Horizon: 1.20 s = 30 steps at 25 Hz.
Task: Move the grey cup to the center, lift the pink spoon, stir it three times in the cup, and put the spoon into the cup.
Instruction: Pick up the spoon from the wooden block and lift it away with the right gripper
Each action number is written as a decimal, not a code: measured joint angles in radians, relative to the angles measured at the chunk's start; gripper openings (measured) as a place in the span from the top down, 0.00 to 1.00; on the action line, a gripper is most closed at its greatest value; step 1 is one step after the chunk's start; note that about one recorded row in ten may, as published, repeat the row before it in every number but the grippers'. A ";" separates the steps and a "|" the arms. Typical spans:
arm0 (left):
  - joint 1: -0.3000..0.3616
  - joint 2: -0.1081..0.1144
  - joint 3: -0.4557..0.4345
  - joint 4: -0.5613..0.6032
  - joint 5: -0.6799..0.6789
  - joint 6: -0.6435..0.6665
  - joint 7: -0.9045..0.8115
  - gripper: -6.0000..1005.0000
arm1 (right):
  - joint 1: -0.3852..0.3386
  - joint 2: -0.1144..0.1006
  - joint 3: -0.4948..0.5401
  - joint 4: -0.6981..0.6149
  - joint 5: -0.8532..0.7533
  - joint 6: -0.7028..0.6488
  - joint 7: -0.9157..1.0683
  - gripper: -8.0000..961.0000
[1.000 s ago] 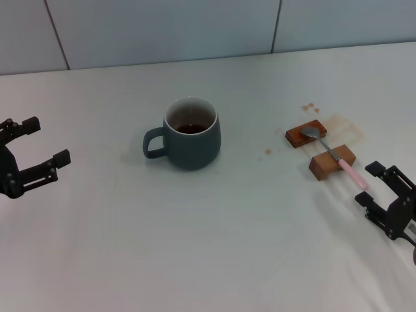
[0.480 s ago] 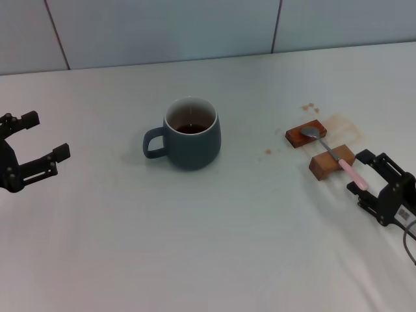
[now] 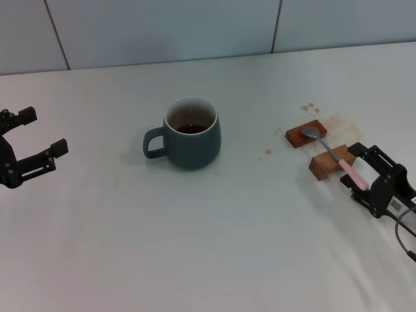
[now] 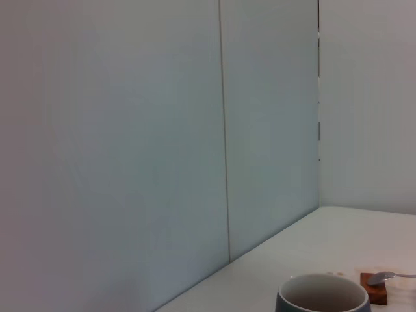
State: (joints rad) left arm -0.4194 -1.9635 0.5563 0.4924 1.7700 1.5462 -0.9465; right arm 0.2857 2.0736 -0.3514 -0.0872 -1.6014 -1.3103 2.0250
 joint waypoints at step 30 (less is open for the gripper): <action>-0.007 0.003 -0.009 0.009 0.000 0.004 0.002 0.14 | 0.002 0.002 0.002 -0.001 0.000 0.018 -0.009 0.80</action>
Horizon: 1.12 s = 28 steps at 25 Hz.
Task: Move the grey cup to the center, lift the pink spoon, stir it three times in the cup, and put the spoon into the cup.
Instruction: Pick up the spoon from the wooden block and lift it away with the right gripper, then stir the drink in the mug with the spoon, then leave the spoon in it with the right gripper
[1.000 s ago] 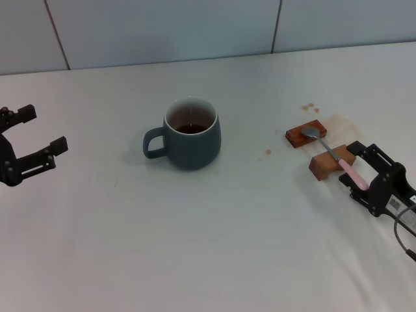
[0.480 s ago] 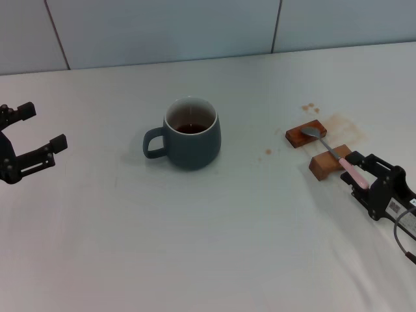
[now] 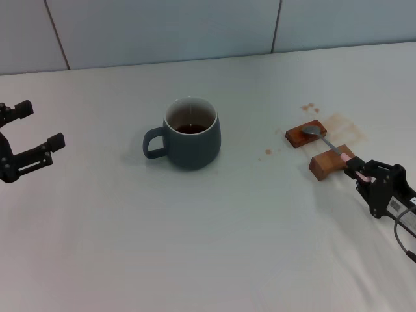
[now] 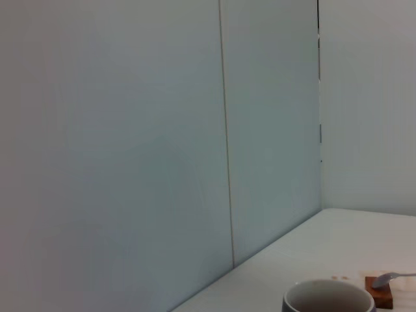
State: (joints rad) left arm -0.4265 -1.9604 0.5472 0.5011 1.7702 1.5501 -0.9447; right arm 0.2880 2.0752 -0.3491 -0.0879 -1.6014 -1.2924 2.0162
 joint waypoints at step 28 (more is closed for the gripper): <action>-0.005 -0.041 -0.020 -0.008 0.000 -0.002 0.035 0.14 | 0.217 -0.300 -0.192 -0.542 0.069 -0.539 -0.255 0.87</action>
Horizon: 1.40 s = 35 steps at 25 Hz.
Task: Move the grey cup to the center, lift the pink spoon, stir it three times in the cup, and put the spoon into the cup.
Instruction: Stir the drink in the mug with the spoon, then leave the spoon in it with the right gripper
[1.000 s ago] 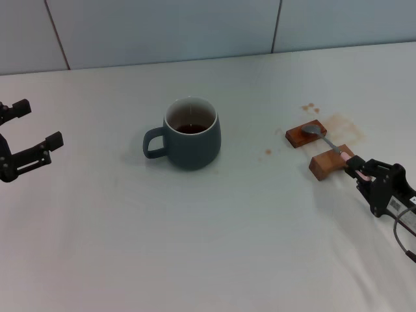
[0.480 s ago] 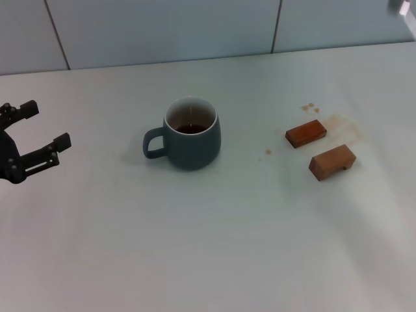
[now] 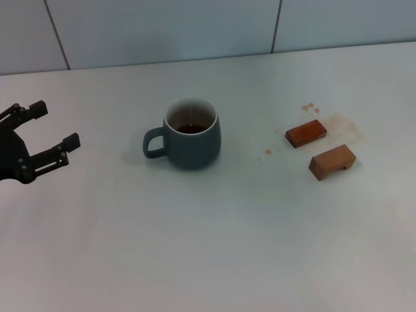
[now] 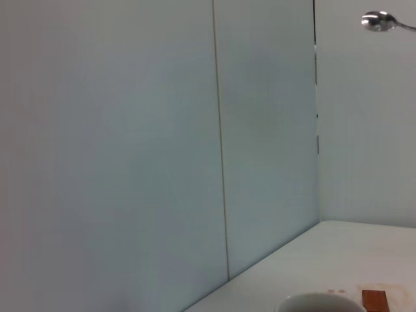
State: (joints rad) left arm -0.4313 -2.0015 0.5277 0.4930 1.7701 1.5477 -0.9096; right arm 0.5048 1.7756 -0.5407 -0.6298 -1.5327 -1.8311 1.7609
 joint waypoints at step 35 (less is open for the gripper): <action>-0.008 -0.019 -0.015 0.002 0.000 -0.003 -0.001 0.14 | 0.500 0.005 -0.281 -0.192 -0.728 0.023 0.389 0.88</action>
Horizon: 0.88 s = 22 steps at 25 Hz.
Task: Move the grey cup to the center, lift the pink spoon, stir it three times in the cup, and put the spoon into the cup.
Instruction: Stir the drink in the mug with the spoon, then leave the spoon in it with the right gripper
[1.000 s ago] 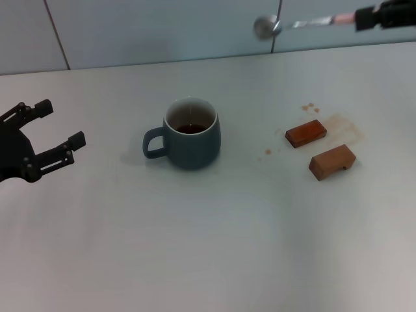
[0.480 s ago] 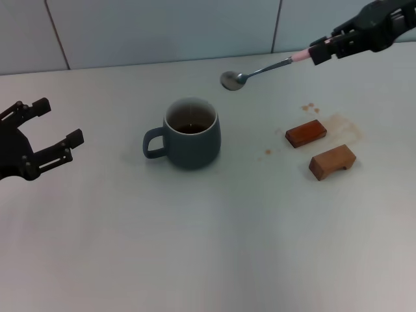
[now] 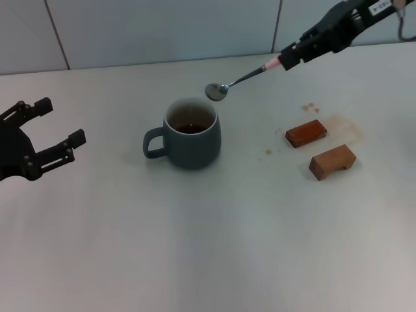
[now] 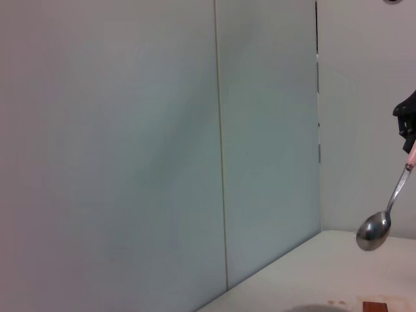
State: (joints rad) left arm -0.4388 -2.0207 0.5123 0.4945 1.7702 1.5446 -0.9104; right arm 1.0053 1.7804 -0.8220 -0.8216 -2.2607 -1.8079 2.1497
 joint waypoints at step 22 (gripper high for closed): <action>0.001 -0.001 0.003 0.004 0.000 0.004 0.002 0.14 | 0.112 0.065 -0.107 0.015 -0.151 0.087 0.201 0.87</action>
State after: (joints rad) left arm -0.4382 -2.0217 0.5149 0.4986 1.7702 1.5485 -0.9081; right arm 1.1175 1.8458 -0.9292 -0.8068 -2.4115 -1.7207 2.3507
